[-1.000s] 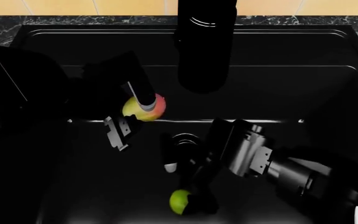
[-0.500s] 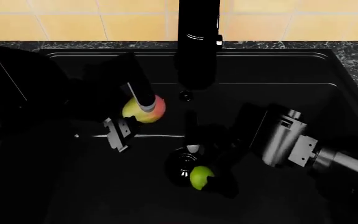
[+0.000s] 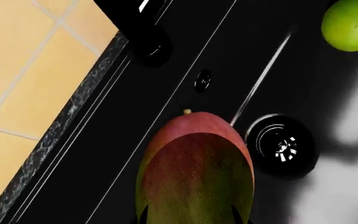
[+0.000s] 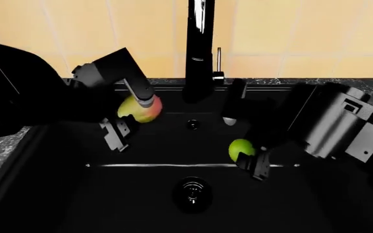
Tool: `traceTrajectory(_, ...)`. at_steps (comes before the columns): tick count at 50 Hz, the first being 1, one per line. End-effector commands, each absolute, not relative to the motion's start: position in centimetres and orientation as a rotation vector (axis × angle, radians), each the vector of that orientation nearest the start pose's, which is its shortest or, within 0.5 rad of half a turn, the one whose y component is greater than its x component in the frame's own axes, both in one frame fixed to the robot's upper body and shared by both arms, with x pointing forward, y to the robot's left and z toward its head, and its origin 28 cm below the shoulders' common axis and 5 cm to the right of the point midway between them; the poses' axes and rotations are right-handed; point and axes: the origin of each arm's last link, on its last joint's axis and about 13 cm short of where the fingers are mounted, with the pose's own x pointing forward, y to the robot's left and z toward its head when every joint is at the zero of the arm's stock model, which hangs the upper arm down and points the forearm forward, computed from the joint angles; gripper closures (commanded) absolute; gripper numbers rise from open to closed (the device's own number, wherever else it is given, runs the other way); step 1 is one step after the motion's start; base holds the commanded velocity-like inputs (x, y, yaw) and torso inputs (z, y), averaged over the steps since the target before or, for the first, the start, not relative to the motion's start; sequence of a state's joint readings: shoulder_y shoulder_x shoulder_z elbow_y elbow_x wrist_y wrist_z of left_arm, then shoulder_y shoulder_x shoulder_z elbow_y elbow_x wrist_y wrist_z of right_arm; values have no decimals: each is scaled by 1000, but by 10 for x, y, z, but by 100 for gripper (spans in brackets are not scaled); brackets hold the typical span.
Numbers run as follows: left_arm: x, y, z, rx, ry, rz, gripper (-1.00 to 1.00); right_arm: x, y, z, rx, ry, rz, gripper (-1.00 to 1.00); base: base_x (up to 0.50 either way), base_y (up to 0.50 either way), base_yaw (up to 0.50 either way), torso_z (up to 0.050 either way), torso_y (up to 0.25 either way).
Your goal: Pick up the fruits and vegetables and place them in the sink. Turn on the sink faucet to wash them. Then turn the sink off and put them in the tray.
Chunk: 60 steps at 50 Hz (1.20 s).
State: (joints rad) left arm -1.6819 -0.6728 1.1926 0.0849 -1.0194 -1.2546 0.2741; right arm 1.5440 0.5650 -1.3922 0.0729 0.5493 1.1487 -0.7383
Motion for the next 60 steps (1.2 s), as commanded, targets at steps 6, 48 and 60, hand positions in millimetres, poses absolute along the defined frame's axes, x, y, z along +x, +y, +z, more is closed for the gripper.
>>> traceTrajectory(6, 308, 257, 323, 688, 557, -586, 100, 321, -157, 299, -876, 817, 514, 100, 0, 0, 0, -5, 250)
traceTrajectory(48, 291, 257, 339, 650, 403, -537, 100, 299, -153, 323, -859, 581, 300, 100, -298, 7, 0, -2, 95)
traceTrajectory(60, 291, 254, 341, 661, 385, -551, 100, 299, -152, 324, -848, 553, 316, 100, -492, -82, 0, 0, 0)
